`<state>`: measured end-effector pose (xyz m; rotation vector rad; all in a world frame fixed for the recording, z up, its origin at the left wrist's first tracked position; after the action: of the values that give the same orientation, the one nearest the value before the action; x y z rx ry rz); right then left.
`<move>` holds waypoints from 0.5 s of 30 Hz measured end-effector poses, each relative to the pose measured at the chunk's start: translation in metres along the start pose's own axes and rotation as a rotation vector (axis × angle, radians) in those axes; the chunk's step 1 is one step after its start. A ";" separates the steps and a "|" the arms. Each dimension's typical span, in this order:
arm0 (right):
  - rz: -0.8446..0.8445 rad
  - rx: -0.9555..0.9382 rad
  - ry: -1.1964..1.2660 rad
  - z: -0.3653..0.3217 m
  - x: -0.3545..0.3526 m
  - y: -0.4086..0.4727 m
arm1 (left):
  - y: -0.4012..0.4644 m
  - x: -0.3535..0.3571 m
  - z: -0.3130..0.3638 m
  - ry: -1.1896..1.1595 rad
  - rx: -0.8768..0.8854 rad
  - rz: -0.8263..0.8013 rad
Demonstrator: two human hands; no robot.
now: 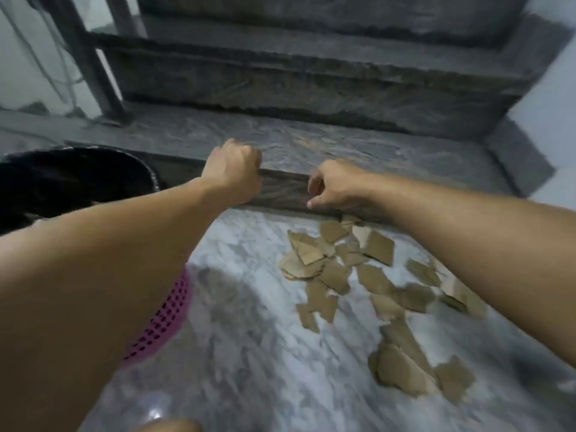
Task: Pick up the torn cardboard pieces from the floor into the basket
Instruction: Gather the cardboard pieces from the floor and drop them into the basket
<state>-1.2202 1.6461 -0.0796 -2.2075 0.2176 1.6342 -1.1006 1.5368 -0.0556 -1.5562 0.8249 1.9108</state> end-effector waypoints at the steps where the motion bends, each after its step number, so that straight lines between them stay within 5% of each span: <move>1: -0.026 0.061 -0.009 0.025 0.006 -0.018 | -0.002 0.014 0.019 -0.017 0.024 -0.062; 8: -0.145 0.461 -0.071 0.166 0.037 -0.166 | -0.050 0.123 0.147 -0.002 0.308 -0.481; 15: -0.269 0.565 0.098 0.237 0.146 -0.229 | -0.109 0.225 0.193 0.061 0.363 -0.722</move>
<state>-1.3062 1.9629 -0.2279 -1.7908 0.3440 1.1459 -1.1898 1.7596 -0.2619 -1.4244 0.4927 1.1312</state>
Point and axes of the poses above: each hand's wrist, its own y-axis towards the middle knuckle, its own x-axis out of the palm, z = x × y, the point moved 7 cm from there along y, towards the middle knuckle, and after that the axes turned 5 degrees about -x, right-handed, at the moved point
